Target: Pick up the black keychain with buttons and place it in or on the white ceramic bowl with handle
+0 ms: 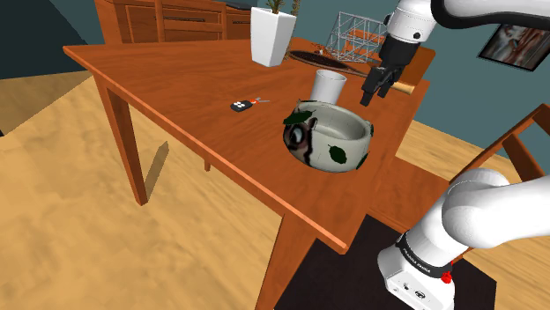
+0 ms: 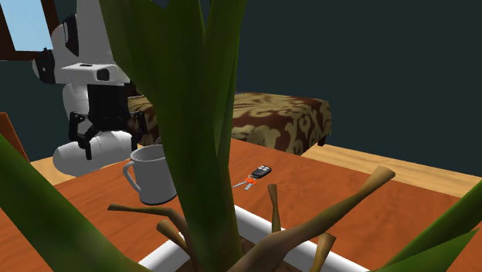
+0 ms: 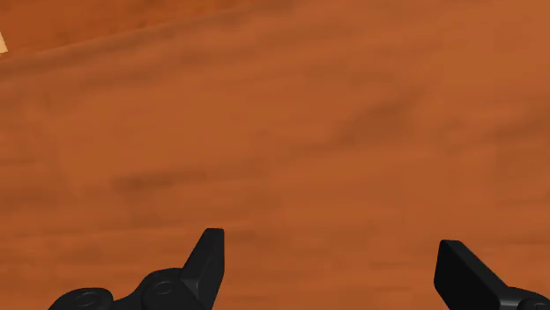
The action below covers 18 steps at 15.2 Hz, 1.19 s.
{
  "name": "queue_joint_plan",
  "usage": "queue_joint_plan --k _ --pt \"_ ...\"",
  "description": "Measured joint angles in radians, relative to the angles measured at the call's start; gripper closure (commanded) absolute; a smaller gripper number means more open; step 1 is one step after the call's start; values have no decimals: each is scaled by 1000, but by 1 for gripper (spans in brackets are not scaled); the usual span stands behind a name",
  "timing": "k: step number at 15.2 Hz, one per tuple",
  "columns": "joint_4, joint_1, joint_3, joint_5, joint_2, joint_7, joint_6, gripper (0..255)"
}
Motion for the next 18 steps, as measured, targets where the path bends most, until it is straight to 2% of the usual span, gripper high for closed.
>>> queue_joint_plan --k 3,8,12,18 --pt "16 3 21 18 27 35 8 0" --pt "80 16 114 85 133 189 37 0" --pt "158 21 188 126 242 317 65 0" --pt "325 18 282 144 434 500 88 0"
